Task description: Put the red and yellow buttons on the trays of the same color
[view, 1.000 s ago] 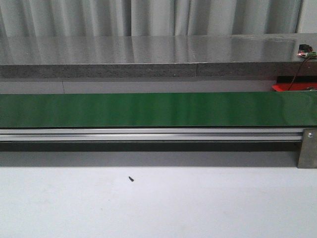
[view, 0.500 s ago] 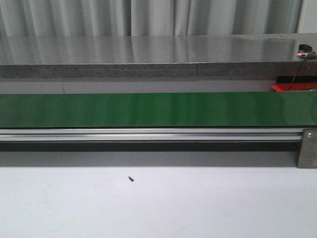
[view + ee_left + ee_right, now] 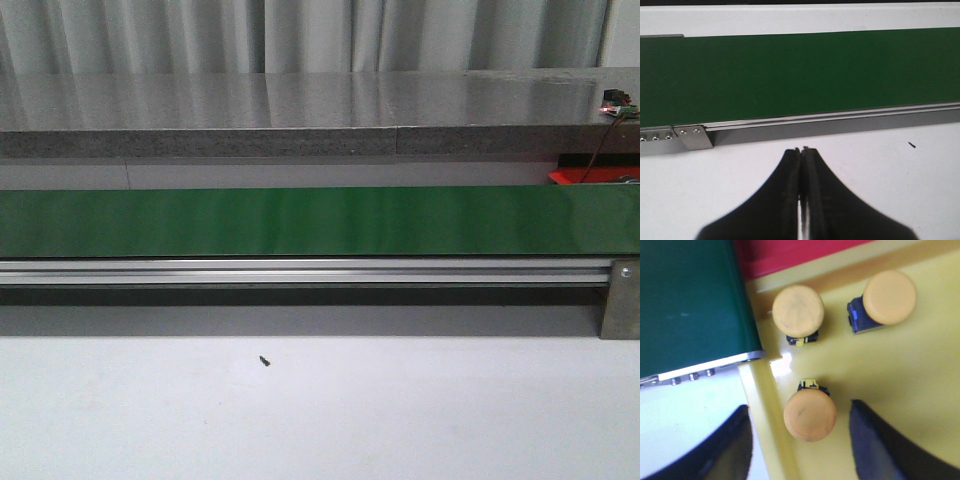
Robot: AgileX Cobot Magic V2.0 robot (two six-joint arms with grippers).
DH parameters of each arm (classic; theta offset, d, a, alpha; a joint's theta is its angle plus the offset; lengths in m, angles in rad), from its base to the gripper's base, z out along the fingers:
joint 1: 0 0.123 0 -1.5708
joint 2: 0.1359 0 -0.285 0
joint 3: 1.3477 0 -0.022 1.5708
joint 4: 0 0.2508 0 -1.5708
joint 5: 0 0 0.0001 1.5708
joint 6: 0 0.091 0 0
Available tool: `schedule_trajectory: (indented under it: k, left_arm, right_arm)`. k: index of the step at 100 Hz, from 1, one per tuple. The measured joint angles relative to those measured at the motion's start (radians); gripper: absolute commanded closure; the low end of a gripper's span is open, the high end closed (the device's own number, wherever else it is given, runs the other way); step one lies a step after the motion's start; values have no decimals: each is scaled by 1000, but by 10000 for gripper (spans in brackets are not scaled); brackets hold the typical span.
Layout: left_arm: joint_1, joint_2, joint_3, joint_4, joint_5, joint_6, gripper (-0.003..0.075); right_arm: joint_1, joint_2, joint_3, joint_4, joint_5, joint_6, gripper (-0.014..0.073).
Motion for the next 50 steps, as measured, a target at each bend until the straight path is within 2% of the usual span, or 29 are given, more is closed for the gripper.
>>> schedule_trajectory:
  k: [5,12,50]
  left_arm:
    - [0,0,0,0,0,0,740]
    - [0,0,0,0,0,0,740]
    - [0,0,0,0,0,0,740]
  right_arm:
    - [4,-40,0,0,4,-2,522]
    - [18,-80,0,-2,11,-4,668]
    - [183,-241,2,-2,20,-5,662]
